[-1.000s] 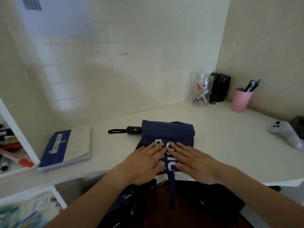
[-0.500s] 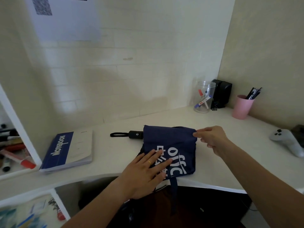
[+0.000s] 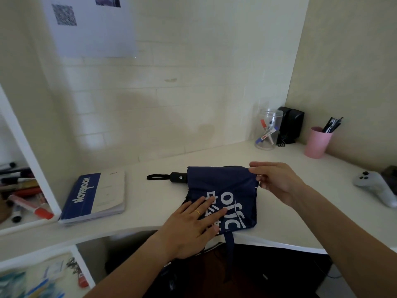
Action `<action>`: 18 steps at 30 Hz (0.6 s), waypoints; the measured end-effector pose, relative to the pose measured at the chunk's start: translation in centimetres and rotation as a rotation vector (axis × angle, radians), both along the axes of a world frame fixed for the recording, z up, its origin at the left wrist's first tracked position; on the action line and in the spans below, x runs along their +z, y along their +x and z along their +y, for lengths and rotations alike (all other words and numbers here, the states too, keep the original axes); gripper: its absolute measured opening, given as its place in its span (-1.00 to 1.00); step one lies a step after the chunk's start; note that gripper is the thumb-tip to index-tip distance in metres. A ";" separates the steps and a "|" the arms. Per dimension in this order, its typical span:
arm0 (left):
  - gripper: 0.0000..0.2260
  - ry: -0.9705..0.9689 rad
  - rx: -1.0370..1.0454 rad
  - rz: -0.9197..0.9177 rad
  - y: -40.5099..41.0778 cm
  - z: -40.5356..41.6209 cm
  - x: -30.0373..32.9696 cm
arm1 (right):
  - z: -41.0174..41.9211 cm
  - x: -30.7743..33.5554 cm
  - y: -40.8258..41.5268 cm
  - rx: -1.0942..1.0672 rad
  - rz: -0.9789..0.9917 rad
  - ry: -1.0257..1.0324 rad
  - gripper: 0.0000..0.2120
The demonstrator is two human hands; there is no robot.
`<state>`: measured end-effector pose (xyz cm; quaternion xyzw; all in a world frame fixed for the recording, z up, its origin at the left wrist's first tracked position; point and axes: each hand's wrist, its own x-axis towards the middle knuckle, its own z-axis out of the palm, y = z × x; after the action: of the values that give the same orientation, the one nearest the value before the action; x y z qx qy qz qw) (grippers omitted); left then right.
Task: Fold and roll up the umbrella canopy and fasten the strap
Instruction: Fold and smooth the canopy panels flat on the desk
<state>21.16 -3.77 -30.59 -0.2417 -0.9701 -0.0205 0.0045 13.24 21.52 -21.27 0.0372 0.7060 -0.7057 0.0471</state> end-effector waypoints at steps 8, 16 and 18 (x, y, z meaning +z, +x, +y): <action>-0.53 0.000 -0.002 0.003 0.1 -0.1 0.1 | -1.3 0.6 -0.1 -0.045 0.265 -0.032 -0.70; -0.52 0.011 -0.011 0.002 0.0 0.0 0.0 | -1.2 1.8 0.8 0.132 0.332 0.110 -0.72; -0.52 0.012 -0.012 0.009 0.0 -0.1 -0.1 | -1.0 1.6 1.3 0.120 0.415 0.132 -0.75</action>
<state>21.20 -3.85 -30.67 -0.2478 -0.9684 -0.0253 0.0101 14.52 20.54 -19.64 -0.1480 0.7460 -0.6465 -0.0601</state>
